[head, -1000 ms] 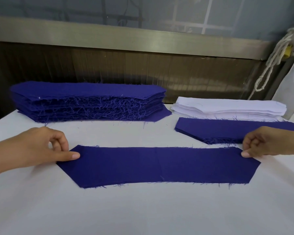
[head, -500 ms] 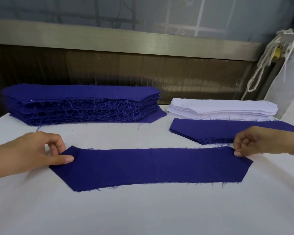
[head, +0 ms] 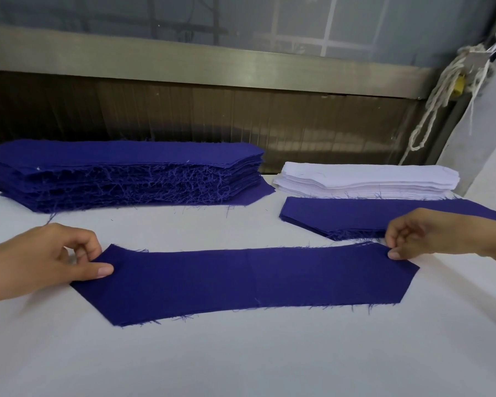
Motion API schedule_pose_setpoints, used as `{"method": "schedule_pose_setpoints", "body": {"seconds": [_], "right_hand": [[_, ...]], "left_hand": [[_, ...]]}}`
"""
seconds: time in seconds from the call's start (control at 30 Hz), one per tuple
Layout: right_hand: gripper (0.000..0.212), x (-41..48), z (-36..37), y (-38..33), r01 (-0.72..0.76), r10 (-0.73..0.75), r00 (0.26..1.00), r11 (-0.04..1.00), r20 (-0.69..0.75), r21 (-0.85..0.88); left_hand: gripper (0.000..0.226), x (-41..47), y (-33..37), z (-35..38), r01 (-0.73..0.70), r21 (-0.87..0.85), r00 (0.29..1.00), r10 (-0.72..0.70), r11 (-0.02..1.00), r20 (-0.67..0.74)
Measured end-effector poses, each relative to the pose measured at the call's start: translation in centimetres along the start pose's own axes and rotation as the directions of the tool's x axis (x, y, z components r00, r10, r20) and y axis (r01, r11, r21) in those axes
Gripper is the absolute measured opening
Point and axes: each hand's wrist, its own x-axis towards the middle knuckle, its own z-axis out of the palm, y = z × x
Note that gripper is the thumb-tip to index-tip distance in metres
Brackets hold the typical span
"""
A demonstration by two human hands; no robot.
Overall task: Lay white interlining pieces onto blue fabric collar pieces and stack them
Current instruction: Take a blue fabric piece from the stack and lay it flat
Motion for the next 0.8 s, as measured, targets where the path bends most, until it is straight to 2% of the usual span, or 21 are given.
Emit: {"method": "schedule_pose_setpoints", "body": {"seconds": [0.17,0.23,0.37,0.53,0.8], "right_hand": [[0.020,0.0,0.2,-0.1,0.089,-0.089,0.994,0.996,-0.061,-0.009],[0.018,0.1,0.2,-0.1,0.082,-0.080,0.995,0.996,-0.065,0.038],[0.027,0.2,-0.1,0.0,0.028,-0.024,0.998,0.998,-0.062,0.065],[0.014,-0.2,-0.2,-0.3,0.042,-0.043,0.997,0.999,-0.061,-0.009],[0.021,-0.7,-0.3,-0.5,0.059,-0.061,0.995,0.998,-0.080,-0.023]], "left_hand": [[0.081,0.1,0.0,0.0,-0.007,-0.009,1.000,0.007,1.000,0.012],[0.081,0.1,0.0,0.0,-0.012,-0.011,1.000,0.012,1.000,0.006],[0.079,0.3,-0.7,0.1,-0.021,-0.024,1.000,0.021,0.999,-0.004],[0.076,0.5,-1.6,0.0,-0.031,-0.031,1.000,0.031,0.999,0.002],[0.078,0.7,-1.4,0.2,-0.043,-0.030,0.999,0.042,0.999,-0.013]]}}
